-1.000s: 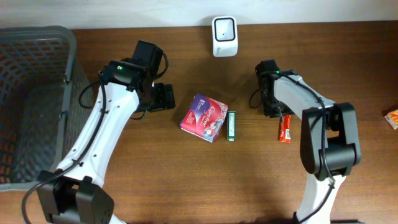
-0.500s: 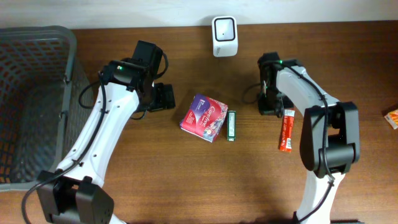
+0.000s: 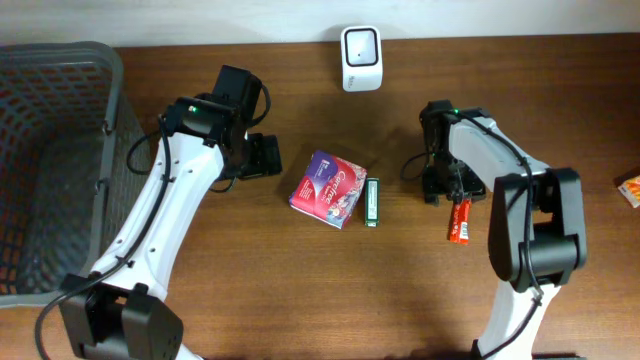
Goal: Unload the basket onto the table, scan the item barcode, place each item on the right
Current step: 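Lower the right gripper onto the red Nescafe stick and grasp it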
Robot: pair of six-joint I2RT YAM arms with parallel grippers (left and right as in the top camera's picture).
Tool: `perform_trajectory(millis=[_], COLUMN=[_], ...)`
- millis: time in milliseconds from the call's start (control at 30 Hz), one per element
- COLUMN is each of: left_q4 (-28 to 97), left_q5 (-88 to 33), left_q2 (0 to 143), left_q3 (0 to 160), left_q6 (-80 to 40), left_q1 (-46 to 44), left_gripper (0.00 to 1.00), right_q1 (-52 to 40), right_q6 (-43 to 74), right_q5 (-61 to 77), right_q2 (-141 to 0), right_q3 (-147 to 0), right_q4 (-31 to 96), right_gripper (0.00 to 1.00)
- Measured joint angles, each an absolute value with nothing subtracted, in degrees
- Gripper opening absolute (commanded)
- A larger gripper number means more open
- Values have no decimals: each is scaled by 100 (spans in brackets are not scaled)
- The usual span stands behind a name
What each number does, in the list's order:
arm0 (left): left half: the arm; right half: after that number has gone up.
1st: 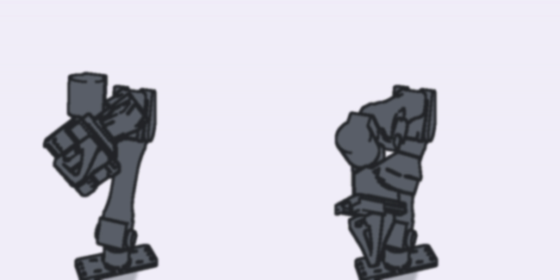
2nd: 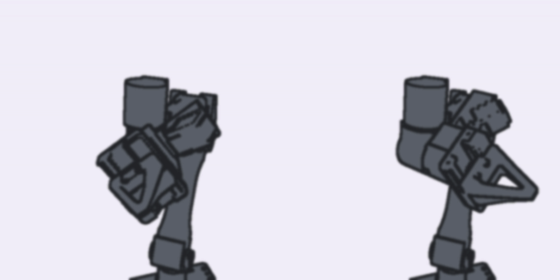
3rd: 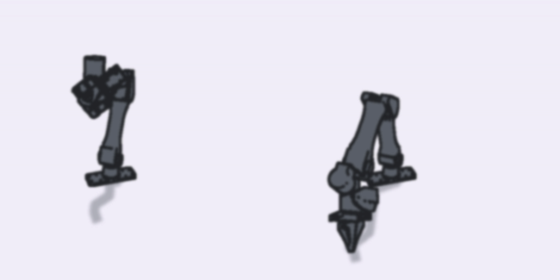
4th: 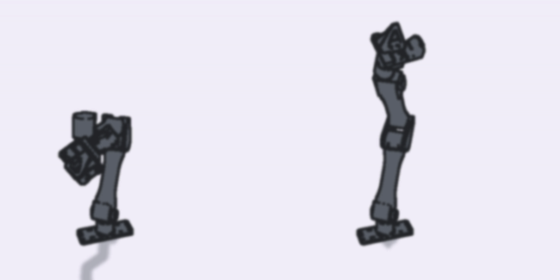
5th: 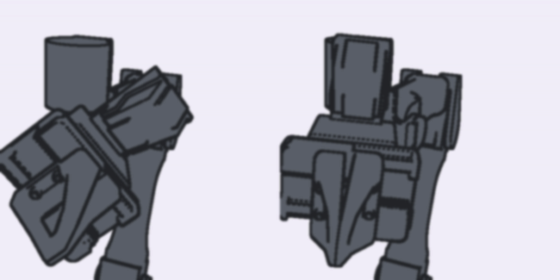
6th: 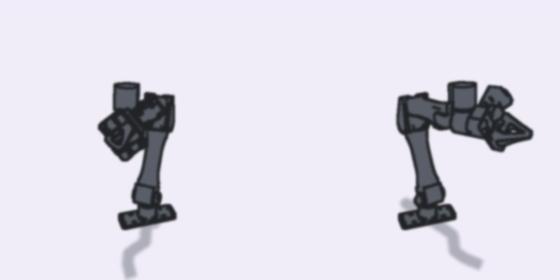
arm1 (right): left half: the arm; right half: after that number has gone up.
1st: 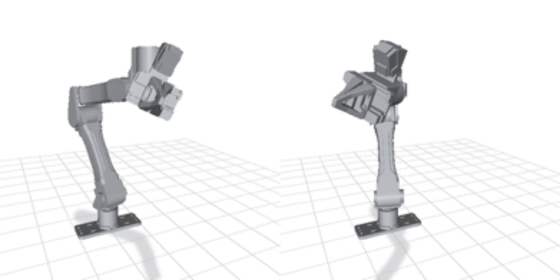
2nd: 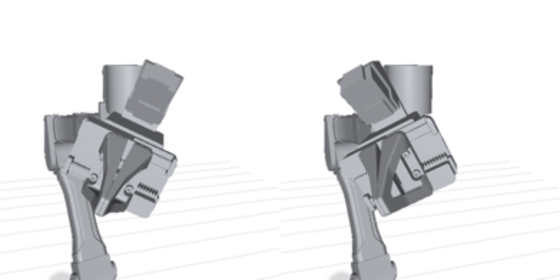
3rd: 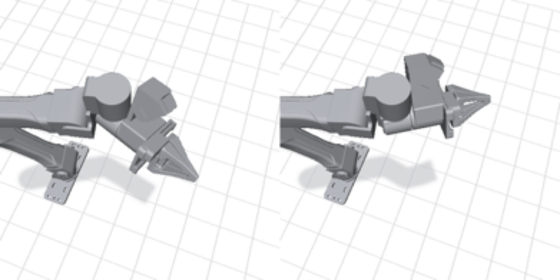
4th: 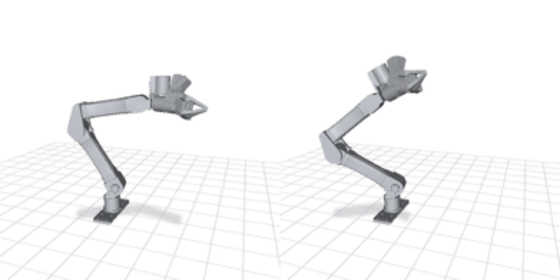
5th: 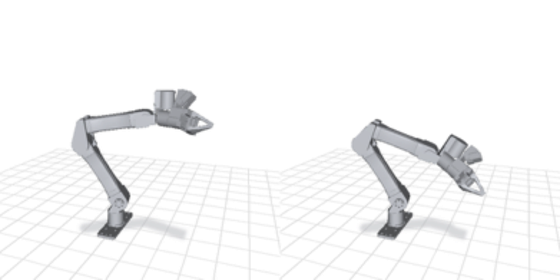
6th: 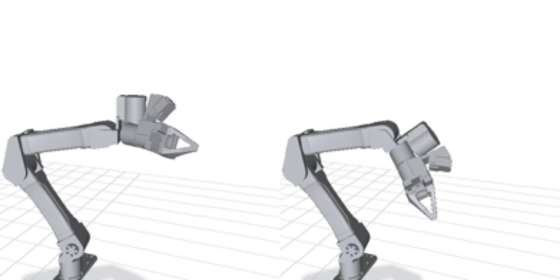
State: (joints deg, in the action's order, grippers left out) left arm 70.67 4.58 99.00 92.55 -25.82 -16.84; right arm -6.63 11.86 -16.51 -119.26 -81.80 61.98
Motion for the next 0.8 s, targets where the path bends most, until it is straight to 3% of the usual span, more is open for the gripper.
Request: perform_trajectory(millis=[100,167,233,433,667,800], left_q4=[7065,7065,7067,7067,7065,7065], left_q5=[458,458,458,458,458,458], left_q2=[9900,9900,9900,9900,9900,9900], left_q3=[9255,9255,9255,9255,9255,9255], left_q6=[-2582,-2582,-2582,-2582,-2580,-2580], left_q1=[-1684,-1684,-1684,-1684,-1684,-1684], left_gripper=[99,99,99,99,99,99], right_q1=[-674,-644,-554,-432,-329,-261], right_q6=[1170,1179,1186,1203,1020,397], right_q5=[-1933,-2078,-2097,-1581,-1092,451], right_q2=[-11740,-11594,-11566,-11559,-11642,-12051], right_q3=[-7859,-7585,-7498,-7439,-7640,-8385], right_q4=[5732,5315,5107,4917,5190,6405], right_gripper=[69,60,58,6,4,4])
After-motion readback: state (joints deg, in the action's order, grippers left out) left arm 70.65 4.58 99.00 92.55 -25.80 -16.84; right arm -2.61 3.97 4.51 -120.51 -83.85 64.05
